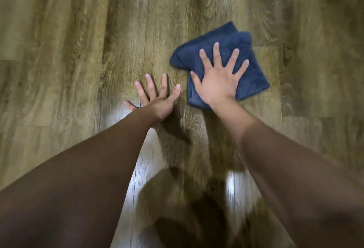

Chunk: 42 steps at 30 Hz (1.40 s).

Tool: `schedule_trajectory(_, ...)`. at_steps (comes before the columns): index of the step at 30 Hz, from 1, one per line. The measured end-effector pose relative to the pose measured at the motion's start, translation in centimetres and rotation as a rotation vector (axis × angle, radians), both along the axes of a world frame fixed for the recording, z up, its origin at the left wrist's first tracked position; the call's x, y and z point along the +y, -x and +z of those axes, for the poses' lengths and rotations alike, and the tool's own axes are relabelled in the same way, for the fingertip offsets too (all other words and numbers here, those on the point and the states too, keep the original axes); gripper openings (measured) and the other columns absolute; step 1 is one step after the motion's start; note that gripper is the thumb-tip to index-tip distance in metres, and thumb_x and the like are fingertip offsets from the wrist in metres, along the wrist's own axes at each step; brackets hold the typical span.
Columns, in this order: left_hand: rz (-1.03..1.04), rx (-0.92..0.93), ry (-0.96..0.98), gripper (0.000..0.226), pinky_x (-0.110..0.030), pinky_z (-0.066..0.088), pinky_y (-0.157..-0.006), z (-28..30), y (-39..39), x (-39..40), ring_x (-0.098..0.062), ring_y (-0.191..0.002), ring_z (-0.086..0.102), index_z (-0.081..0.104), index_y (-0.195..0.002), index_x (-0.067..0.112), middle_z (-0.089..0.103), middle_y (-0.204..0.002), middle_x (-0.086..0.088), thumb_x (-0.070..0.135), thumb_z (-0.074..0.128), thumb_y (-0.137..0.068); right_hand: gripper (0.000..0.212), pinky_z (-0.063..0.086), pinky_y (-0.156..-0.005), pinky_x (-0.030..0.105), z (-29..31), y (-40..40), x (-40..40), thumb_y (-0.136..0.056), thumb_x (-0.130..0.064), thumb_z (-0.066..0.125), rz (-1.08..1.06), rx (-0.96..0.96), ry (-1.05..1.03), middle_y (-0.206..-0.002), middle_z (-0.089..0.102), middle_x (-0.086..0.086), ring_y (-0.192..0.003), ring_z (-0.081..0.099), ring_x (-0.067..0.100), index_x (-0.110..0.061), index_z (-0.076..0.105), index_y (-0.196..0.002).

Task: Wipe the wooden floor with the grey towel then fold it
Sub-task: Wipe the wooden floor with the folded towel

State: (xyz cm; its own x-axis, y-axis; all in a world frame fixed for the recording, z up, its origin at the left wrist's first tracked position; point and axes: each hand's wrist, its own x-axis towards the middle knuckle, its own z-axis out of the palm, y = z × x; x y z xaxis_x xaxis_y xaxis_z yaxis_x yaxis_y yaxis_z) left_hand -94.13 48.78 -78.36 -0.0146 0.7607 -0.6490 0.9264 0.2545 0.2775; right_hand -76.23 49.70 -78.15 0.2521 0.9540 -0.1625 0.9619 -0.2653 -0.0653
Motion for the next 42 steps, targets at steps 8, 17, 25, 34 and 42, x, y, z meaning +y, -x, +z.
schedule_trajectory(8, -0.023, 0.079, -0.141, 0.082, -0.074, -0.025, -0.1, 0.2, -0.7, -1.4, -0.021, -0.145, -0.038, -0.012, -0.149, 0.059, -0.034, -0.16, 0.013, 0.09, 0.015, -0.078, 0.079, 0.005, -0.112, 0.076, 0.2, 5.8, -20.0, -0.087, -0.065, 0.046, 0.131, 0.044, 0.043, -0.169, 0.012, 0.004, -0.149, 0.008, 0.052, -0.035, 0.024, -0.157)
schedule_trajectory(17, 0.01, 0.117, -0.574, 0.039, -0.056, 0.026, -0.104, 1.4, 1.9, 2.6, -0.032, -0.128, 0.038, 0.06, -0.123, 0.023, 0.048, -0.134, -0.01, 0.048, 0.04, -0.099, 0.071, 0.009, -0.109, 0.078, 0.9, 6.3, -24.0, -0.086, -0.064, 0.05, 0.233, 0.097, 0.082, -0.167, 0.021, -0.001, -0.147, 0.017, 0.054, -0.039, 0.039, -0.151)
schedule_trajectory(25, -0.093, 0.055, -0.758, 0.022, -0.052, 0.027, -0.097, -0.5, 0.6, 6.6, -0.028, -0.116, 0.045, 0.061, -0.107, 0.024, 0.052, -0.117, -0.006, 0.029, 0.045, -0.093, 0.068, 0.011, -0.109, 0.077, -0.1, 4.1, -12.4, -0.088, -0.066, 0.045, 0.135, 0.038, -0.048, -0.165, 0.025, -0.002, -0.146, 0.019, 0.053, -0.041, 0.037, -0.151)
schedule_trajectory(34, -0.008, 0.132, -0.788, 0.032, -0.057, 0.019, -0.102, -2.3, -0.9, 8.7, -0.019, -0.146, 0.031, 0.054, -0.124, 0.029, 0.045, -0.149, 0.004, 0.036, 0.042, -0.095, 0.065, 0.008, -0.11, 0.076, -0.7, 0.7, 2.7, -0.093, -0.068, 0.03, 0.108, -0.044, -0.098, -0.167, 0.021, -0.004, -0.147, 0.016, 0.052, -0.043, 0.033, -0.152)
schedule_trajectory(42, -0.015, 0.166, -0.689, 0.043, -0.048, 0.015, -0.101, -1.9, -1.0, 9.2, -0.019, -0.147, 0.028, 0.051, -0.134, 0.033, 0.04, -0.154, 0.005, 0.038, 0.043, -0.092, 0.066, 0.003, -0.11, 0.077, -0.1, -0.2, 13.7, -0.093, -0.068, 0.029, 0.019, 0.016, -0.048, -0.168, 0.014, -0.003, -0.148, 0.009, 0.053, -0.042, 0.028, -0.154)
